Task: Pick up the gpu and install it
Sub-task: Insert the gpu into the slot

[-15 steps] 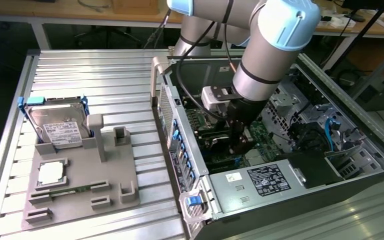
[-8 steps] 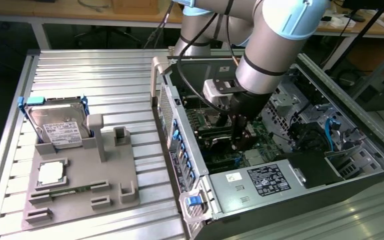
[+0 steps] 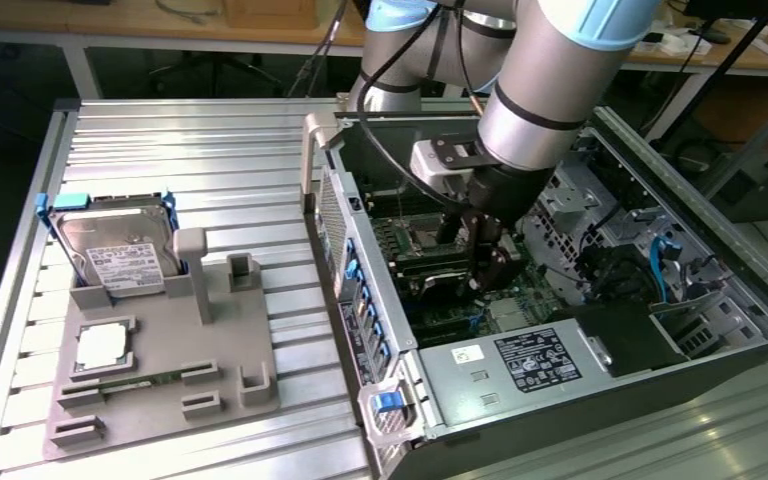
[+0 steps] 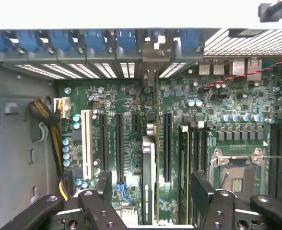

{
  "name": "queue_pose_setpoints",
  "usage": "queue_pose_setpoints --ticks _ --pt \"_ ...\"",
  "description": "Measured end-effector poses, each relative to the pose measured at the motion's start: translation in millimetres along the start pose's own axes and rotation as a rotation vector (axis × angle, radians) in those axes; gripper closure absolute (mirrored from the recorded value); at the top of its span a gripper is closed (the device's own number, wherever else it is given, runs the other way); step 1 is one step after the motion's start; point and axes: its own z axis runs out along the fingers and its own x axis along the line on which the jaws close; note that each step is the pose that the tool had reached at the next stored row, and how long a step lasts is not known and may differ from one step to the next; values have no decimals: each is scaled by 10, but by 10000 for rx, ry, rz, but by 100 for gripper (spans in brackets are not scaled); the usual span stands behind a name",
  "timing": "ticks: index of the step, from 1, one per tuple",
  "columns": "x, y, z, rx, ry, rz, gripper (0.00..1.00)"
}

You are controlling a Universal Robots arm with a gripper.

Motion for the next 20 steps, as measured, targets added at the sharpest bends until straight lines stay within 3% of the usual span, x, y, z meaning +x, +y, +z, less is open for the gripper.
queue_pose_setpoints --ticks 7,8,9,12,15,18,19,20 --pt "-1 3 -45 5 1 0 25" --pt "-1 3 -45 4 2 0 32" --pt "-1 3 -45 5 1 0 32" --pt "-1 3 -45 4 1 1 50" --pt "-1 3 -45 4 2 1 56" --pt "-1 3 -45 4 2 0 74" --pt "-1 3 -45 5 1 0 74" --pt "-1 3 -45 5 2 0 80"
